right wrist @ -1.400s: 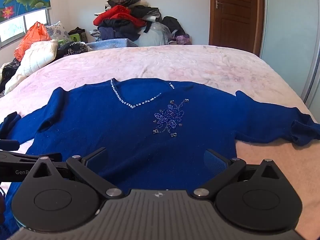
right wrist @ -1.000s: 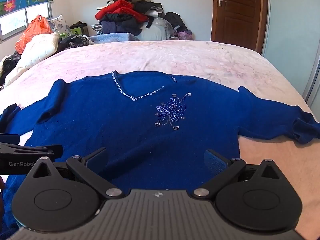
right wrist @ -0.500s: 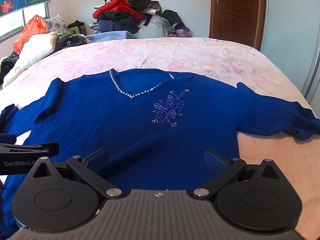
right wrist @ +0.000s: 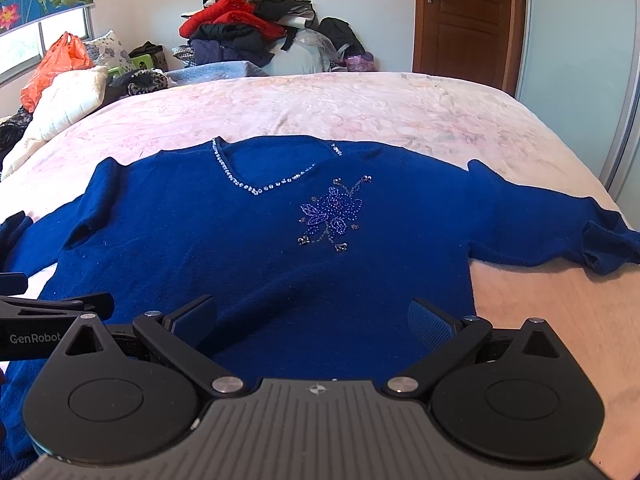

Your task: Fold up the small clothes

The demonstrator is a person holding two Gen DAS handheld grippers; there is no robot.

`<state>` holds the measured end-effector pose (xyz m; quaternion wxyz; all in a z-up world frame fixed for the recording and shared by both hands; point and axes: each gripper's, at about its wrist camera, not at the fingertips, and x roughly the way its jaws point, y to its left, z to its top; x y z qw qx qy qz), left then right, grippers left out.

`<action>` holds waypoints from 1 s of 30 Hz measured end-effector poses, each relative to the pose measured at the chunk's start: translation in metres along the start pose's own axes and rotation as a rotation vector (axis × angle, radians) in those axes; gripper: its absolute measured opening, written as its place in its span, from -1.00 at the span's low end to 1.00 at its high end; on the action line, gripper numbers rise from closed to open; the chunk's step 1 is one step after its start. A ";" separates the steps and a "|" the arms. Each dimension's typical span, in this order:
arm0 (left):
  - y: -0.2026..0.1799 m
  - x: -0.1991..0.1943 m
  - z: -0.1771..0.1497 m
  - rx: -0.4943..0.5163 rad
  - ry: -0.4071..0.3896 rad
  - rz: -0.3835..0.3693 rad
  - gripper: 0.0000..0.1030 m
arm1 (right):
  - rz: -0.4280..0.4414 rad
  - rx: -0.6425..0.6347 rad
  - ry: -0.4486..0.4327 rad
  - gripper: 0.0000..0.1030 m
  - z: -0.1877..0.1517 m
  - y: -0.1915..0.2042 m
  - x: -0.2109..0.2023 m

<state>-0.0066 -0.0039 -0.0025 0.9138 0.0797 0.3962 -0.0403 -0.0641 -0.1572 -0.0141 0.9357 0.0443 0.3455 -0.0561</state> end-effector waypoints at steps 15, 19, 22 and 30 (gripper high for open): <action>0.001 0.002 -0.001 -0.009 0.015 0.000 1.00 | 0.003 -0.008 -0.004 0.99 -0.001 0.001 0.000; 0.001 0.003 -0.001 -0.010 0.019 -0.003 1.00 | -0.001 -0.008 -0.003 0.99 -0.002 0.001 0.000; 0.000 0.003 -0.001 -0.010 0.022 -0.003 1.00 | -0.001 -0.004 -0.001 0.99 -0.002 0.001 0.000; -0.001 0.004 -0.001 -0.005 0.026 -0.004 1.00 | -0.001 -0.001 -0.005 0.99 -0.002 -0.001 0.000</action>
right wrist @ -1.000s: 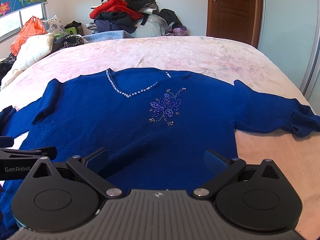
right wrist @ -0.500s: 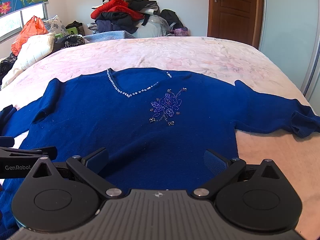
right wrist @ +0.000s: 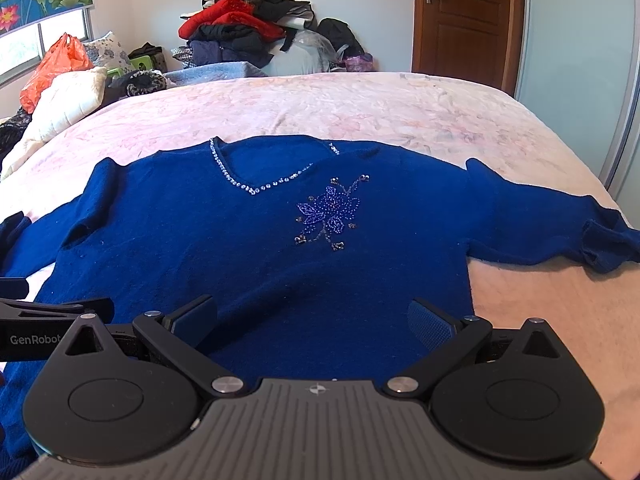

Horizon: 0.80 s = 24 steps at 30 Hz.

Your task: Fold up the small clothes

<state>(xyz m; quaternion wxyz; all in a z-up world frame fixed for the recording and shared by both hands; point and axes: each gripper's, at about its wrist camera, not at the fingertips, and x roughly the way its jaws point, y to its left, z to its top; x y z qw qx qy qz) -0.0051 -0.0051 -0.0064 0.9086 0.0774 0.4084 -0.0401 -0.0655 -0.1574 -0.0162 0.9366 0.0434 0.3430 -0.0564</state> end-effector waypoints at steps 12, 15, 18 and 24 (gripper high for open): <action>-0.011 0.002 0.005 0.024 -0.004 -0.003 1.00 | -0.005 -0.009 -0.032 0.99 0.001 -0.006 -0.002; -0.015 0.004 0.009 0.031 -0.010 0.001 1.00 | 0.000 -0.017 -0.057 0.99 0.003 -0.010 -0.002; -0.020 0.006 0.015 0.033 -0.010 -0.005 1.00 | 0.032 -0.041 -0.071 0.99 0.004 -0.015 0.001; -0.037 0.013 0.021 0.069 -0.017 -0.036 1.00 | -0.067 -0.097 -0.148 0.99 0.005 -0.046 0.001</action>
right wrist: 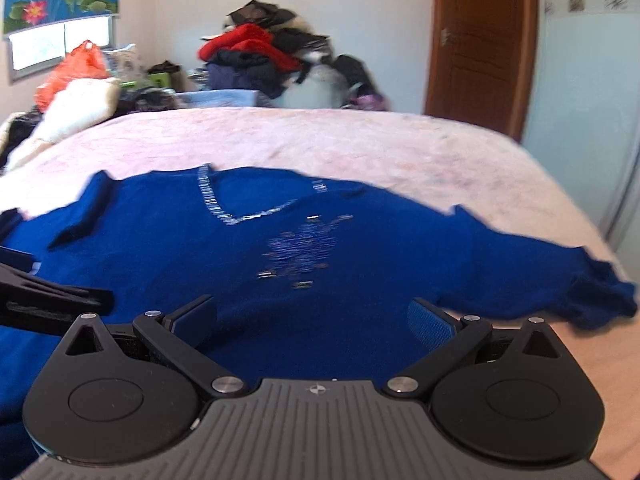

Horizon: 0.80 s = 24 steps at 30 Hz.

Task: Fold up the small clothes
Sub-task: 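Grasp the sweater hem edge with the right gripper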

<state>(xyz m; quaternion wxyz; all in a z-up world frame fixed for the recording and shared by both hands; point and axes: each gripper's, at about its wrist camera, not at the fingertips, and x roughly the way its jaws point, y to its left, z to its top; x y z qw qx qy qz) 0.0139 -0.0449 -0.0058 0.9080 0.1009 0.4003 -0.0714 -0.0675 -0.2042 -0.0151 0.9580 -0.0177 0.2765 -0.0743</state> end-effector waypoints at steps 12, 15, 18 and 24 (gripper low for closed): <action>-0.014 0.020 0.000 0.045 0.037 0.004 1.00 | -0.385 0.212 -0.048 0.76 -0.025 -0.157 0.028; -0.017 0.023 -0.001 0.066 0.044 0.014 1.00 | -0.443 0.042 -0.044 0.73 -0.025 -0.157 0.046; -0.017 0.025 -0.002 0.082 0.048 0.028 1.00 | -0.477 -0.221 -0.034 0.73 -0.026 -0.150 0.061; -0.016 0.029 -0.002 0.079 0.064 0.036 1.00 | -0.359 -0.581 0.048 0.68 -0.021 -0.159 0.055</action>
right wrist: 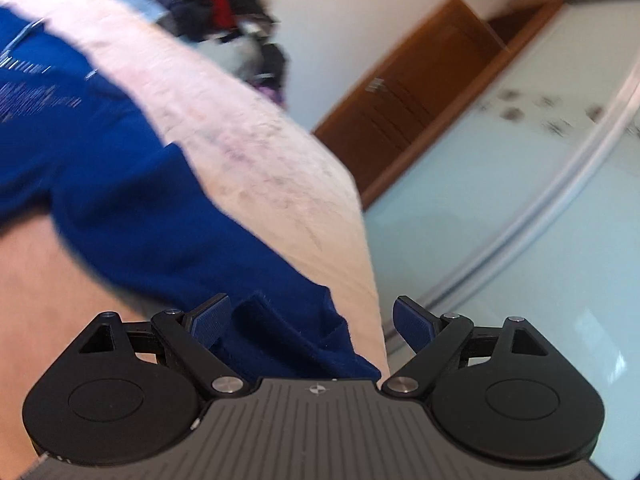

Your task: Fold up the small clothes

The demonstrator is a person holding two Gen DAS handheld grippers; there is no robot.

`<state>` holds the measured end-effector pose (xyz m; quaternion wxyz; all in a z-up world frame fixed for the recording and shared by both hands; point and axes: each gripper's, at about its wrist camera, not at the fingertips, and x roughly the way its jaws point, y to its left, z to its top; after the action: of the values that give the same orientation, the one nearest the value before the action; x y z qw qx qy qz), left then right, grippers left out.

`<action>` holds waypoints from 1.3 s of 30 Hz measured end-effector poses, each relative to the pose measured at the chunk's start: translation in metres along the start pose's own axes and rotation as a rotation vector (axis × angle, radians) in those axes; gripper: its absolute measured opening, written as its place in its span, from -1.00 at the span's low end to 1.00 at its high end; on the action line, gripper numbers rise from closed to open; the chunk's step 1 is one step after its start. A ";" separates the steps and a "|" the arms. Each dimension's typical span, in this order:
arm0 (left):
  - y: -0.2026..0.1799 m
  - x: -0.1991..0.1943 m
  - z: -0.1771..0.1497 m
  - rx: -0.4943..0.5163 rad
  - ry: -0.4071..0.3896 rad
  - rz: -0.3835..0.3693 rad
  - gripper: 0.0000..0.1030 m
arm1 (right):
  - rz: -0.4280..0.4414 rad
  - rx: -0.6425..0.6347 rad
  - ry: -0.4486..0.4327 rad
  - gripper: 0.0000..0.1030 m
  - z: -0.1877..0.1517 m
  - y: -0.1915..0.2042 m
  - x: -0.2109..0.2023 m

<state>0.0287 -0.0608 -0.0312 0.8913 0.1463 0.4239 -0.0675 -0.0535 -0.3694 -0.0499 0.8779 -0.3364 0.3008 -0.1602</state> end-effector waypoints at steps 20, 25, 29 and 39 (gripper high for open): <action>0.002 0.004 0.000 0.016 0.008 -0.003 1.00 | 0.126 0.670 -0.035 -0.91 -0.046 -0.097 0.000; 0.005 0.005 -0.001 0.001 0.009 -0.004 1.00 | -0.014 1.412 -0.024 -0.88 -0.154 -0.166 -0.007; 0.005 0.007 -0.002 -0.002 0.015 -0.002 1.00 | 0.033 1.716 0.010 -0.86 -0.211 -0.162 -0.001; 0.006 0.006 -0.003 0.004 0.014 0.010 1.00 | 0.173 1.956 0.053 0.04 -0.232 -0.139 0.039</action>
<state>0.0318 -0.0547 -0.0360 0.8883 0.1506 0.4292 -0.0631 -0.1823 -0.6034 -0.1084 0.7712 0.5657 0.0786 -0.2811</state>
